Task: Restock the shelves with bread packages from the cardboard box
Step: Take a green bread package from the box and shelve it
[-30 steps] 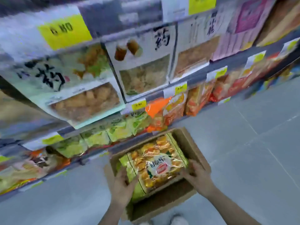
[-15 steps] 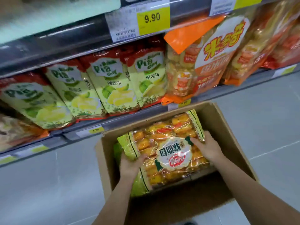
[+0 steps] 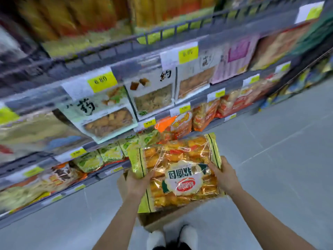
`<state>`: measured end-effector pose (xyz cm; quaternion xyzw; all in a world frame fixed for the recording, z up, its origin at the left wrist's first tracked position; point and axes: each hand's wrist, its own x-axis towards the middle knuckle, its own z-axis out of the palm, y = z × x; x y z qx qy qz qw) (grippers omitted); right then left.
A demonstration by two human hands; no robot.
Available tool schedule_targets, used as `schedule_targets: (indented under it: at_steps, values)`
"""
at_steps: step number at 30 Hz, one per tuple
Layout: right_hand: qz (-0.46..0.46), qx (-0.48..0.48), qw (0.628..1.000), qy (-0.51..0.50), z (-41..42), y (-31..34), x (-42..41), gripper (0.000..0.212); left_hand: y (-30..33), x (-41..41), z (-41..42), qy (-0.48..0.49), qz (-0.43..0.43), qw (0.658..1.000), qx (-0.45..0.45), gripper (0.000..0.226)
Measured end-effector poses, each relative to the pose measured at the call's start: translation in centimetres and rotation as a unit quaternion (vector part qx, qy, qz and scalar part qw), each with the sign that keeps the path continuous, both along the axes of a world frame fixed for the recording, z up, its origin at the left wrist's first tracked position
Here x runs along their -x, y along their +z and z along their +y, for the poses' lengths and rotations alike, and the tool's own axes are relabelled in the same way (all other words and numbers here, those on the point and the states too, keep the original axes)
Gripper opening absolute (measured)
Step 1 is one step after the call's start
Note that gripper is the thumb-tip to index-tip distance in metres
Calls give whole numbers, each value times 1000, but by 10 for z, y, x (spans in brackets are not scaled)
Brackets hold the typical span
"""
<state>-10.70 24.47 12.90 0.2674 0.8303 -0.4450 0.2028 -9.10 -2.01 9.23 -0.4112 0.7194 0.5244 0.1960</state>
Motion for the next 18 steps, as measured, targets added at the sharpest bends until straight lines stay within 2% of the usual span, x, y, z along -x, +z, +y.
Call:
schedule_targets:
  at_steps: [2, 3, 6, 8, 9, 11, 14, 16, 18]
  values:
    - [38, 0, 999, -20, 9, 74, -6, 25, 54, 5, 3, -34, 12, 999, 25, 127]
    - [58, -2, 998, -25, 13, 109, -9, 23, 81, 7, 6, -44, 27, 998, 22, 131]
    - [128, 7, 990, -57, 26, 191, -13, 11, 146, 26, 16, -68, 68, 995, 8, 117]
    - [182, 21, 981, -68, 33, 232, -20, 8, 152, 44, 18, -89, 106, 990, 8, 119]
    - [218, 20, 973, -71, 37, 249, -23, 13, 158, 53, 20, -94, 121, 988, 11, 121]
    - [274, 0, 958, -79, 47, 284, -25, 21, 220, 55, 37, -110, 144, 983, 18, 119]
    - [347, -72, 933, -56, 71, 336, -23, 8, 331, 39, 73, -135, 191, 972, 11, 103]
    - [373, -145, 916, -25, 90, 372, -22, 15, 373, 38, 90, -146, 219, 964, 41, 108]
    - [399, -229, 887, 21, 107, 413, -25, 16, 419, 40, 116, -163, 289, 940, 72, 115]
